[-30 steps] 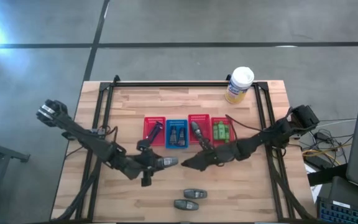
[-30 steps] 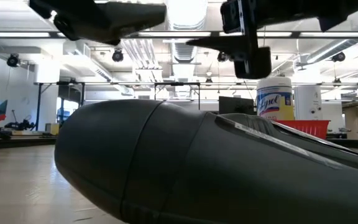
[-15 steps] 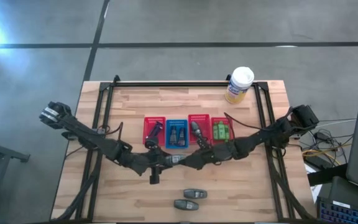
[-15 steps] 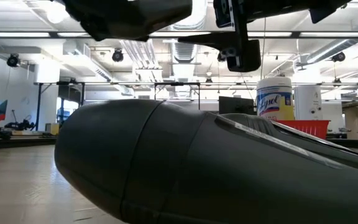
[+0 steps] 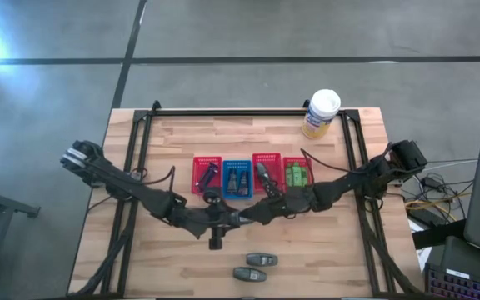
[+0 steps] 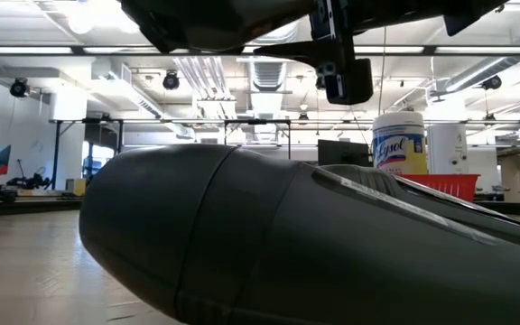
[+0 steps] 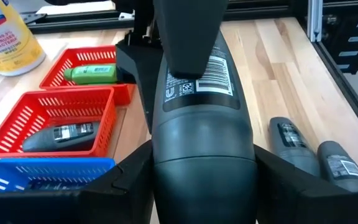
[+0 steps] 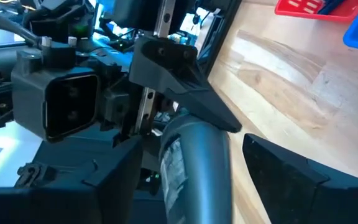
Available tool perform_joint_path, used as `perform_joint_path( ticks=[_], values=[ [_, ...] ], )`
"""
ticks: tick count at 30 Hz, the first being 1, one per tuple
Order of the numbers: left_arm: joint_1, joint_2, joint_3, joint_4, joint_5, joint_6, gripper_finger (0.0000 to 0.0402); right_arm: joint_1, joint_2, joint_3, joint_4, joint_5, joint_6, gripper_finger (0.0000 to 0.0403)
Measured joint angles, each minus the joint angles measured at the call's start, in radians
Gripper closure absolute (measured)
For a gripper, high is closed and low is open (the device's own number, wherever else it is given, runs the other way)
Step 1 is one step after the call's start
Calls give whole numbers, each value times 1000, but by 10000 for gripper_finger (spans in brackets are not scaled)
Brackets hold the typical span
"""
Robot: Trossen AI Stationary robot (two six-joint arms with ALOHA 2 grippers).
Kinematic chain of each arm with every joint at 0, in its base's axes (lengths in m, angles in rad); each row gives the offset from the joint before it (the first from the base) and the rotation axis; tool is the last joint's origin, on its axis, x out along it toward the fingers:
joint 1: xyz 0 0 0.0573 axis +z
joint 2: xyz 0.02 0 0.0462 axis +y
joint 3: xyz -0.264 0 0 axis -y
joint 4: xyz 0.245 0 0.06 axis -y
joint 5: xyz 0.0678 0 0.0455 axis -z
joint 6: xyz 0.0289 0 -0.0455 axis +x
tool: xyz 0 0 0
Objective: Pick & Place Travel size toiletries
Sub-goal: Put the gray deodorant into the middle red bin
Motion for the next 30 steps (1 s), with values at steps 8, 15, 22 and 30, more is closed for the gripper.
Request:
perform_joint_path(
  ticks=[8,15,22,30],
  values=[
    [14,1,0,-2,-19,-22,197,17,0,0,-23,1,0,125],
    [14,1,0,-3,-11,-26,197,16,0,0,-27,1,-24,135],
    [14,0,-1,-3,-8,-27,197,16,0,-1,-26,1,-30,190],
    [14,0,-2,-9,4,-24,197,16,0,-2,-29,1,-44,245]
  ],
)
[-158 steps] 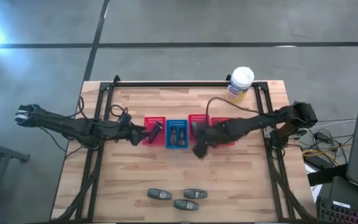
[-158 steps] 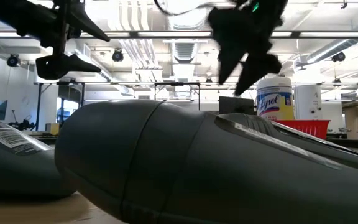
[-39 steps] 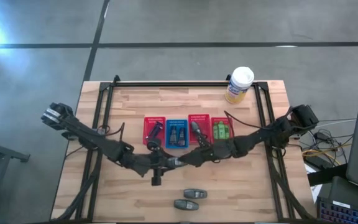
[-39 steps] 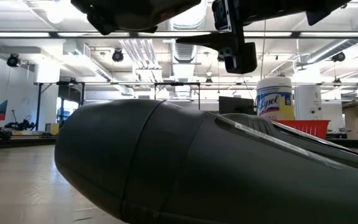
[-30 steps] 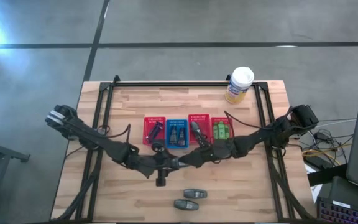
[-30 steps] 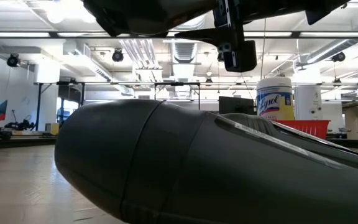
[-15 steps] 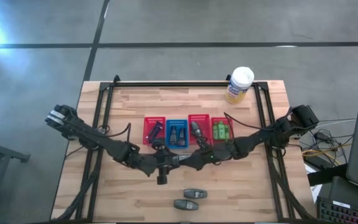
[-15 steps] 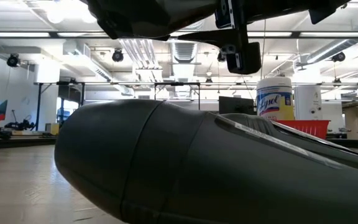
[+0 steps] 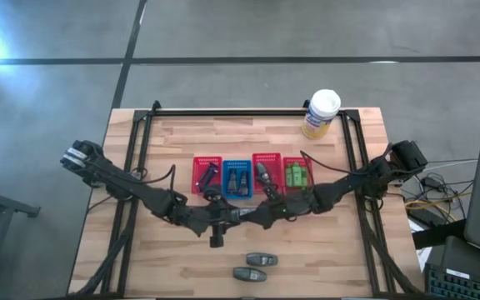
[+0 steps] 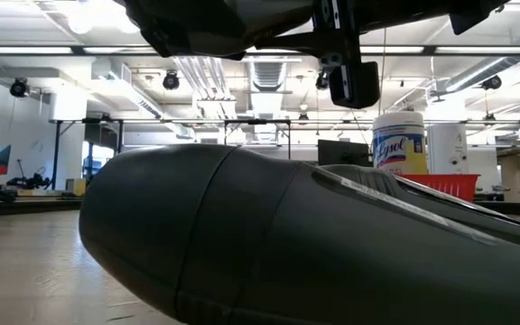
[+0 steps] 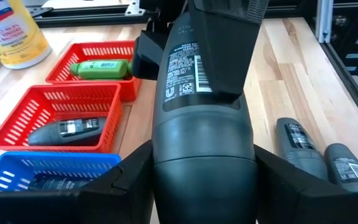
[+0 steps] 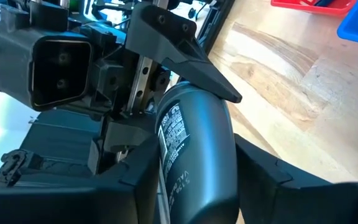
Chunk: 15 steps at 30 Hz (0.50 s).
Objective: Pick & Place Travel size toiletries
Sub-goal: Put the gray deodorant into the middle red bin
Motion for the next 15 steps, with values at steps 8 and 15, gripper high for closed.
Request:
perform_joint_path(
  ticks=[8,15],
  values=[
    [-1,-1,-2,8,10,-25,126,0,0,0,-4,10,-31,252],
    [-1,-1,-2,-22,1,-50,49,0,0,0,-75,66,-36,256]
  ],
)
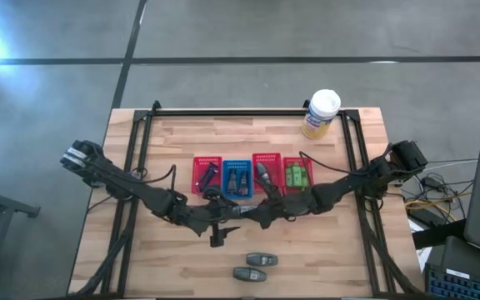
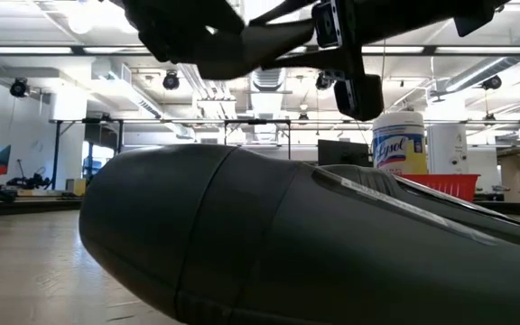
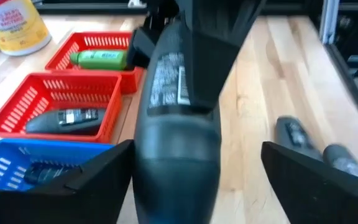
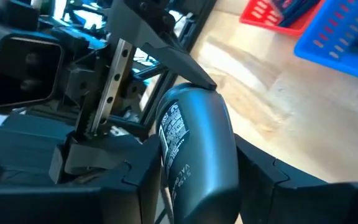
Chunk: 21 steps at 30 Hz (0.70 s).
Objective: Pick & Place Travel size toiletries
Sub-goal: Put the gray deodorant into the middle red bin
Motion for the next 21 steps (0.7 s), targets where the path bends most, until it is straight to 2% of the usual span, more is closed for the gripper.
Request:
perform_joint_path(
  ticks=[5,9,12,16,19,21],
  values=[
    [1,-4,0,-50,-12,-23,39,0,-6,0,-25,76,-7,256],
    [-3,-25,0,-148,-16,-126,40,-2,-55,0,-156,206,-21,257],
    [-8,-50,0,-241,-15,-219,40,-3,-128,0,-319,327,-25,258],
    [-32,-71,-1,-308,-54,-264,40,1,-250,0,-586,486,-24,258],
    [-51,-78,-1,-308,-111,-269,41,-6,-318,3,-799,550,24,258],
    [-54,-78,-1,-308,-140,-269,41,-24,-339,3,-921,555,54,258]
  ],
)
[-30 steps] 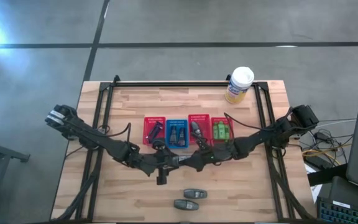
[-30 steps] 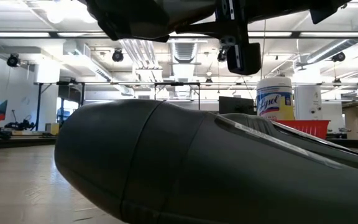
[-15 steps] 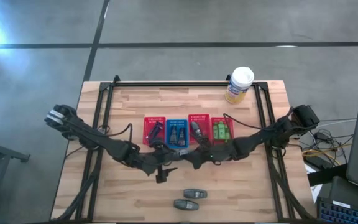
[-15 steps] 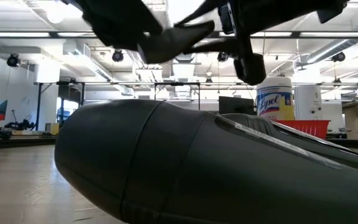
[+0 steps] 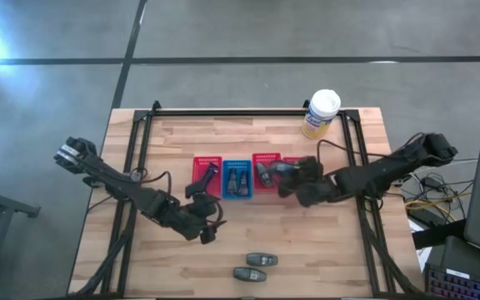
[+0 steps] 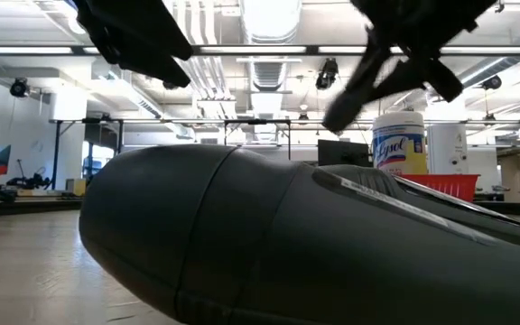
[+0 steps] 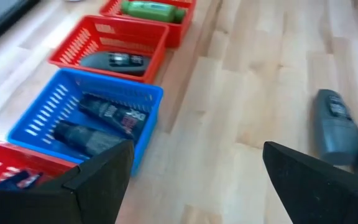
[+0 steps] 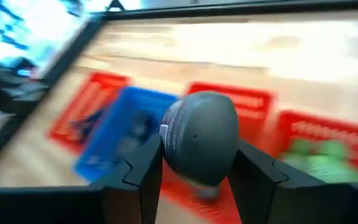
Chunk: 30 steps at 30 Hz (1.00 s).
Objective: Pick & Place Travel size toiletries
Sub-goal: Put the gray deodorant into the middle red bin
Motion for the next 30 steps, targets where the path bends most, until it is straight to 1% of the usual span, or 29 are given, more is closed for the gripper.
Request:
perform_joint_path(
  ticks=[3,7,9,14,16,19,23,26,30],
  values=[
    [1,0,0,0,-16,-9,42,-22,0,1,-74,3,-17,258],
    [1,0,0,0,-17,-19,42,-33,56,20,-72,1,-152,258],
    [1,0,0,3,-17,-32,42,-34,96,47,-82,15,-225,258],
    [1,0,0,3,-17,-68,42,-53,189,138,-196,67,-322,259],
    [1,1,0,3,-17,-74,42,-71,222,166,-213,71,-381,259],
    [1,1,0,2,-18,-75,42,-101,267,199,-210,33,-459,259],
    [1,1,0,-2,-35,-75,42,-130,313,226,-203,-10,-518,259],
    [1,1,0,-8,-43,-74,42,-138,333,231,-202,-19,-553,261],
    [1,2,0,-18,-43,-75,42,-146,340,228,-195,-67,-589,261]
  ],
)
